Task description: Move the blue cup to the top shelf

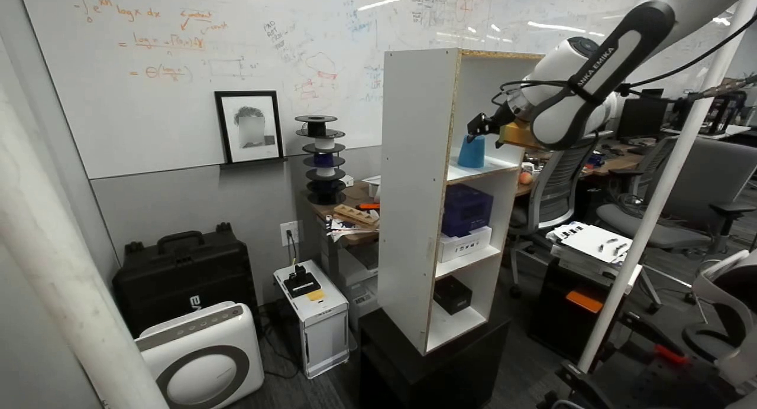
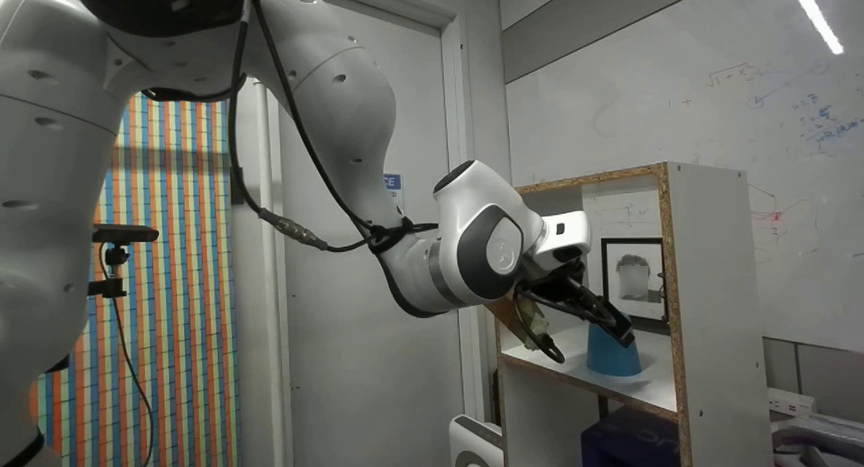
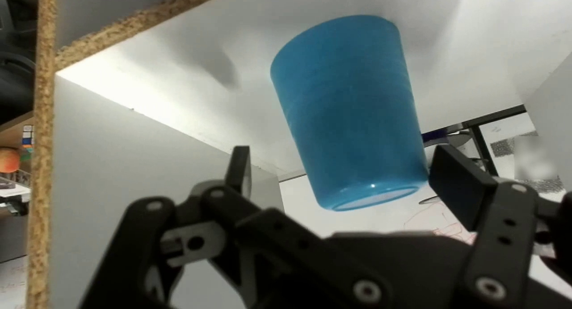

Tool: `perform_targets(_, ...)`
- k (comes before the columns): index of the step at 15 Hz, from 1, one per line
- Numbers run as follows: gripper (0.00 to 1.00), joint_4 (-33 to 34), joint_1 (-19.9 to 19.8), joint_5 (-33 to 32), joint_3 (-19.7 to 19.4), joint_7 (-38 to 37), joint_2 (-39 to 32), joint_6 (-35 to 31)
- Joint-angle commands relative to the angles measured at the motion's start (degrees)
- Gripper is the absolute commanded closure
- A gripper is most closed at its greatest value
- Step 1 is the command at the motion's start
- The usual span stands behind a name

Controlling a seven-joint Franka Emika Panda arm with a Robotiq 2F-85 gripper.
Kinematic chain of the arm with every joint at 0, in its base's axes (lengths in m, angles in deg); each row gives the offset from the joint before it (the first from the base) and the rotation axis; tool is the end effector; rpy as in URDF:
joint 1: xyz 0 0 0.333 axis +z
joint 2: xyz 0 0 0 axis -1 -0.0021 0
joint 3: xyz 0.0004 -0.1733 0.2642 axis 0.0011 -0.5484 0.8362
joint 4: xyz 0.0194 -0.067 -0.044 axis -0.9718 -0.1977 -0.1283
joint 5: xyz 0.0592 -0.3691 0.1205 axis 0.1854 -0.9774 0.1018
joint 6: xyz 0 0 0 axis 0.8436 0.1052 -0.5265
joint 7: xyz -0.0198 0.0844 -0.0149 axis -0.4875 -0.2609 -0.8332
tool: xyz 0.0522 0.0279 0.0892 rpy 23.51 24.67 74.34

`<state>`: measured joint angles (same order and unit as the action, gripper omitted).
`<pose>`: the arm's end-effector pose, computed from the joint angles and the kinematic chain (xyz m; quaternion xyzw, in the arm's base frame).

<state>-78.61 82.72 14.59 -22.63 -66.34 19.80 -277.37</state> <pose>0.5684 -0.1152 0.3492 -0.8963 0.1880 -0.4016 0.0046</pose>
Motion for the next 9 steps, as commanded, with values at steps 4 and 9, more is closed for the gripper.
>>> perform_targets(4, 0.00, 2.6, -0.6, 5.5, 2.1, 4.6, -2.5, -1.9)
perform_targets(9, 0.34, 2.8, -0.8, 20.3, 4.9, 17.5, -3.2, -2.2)
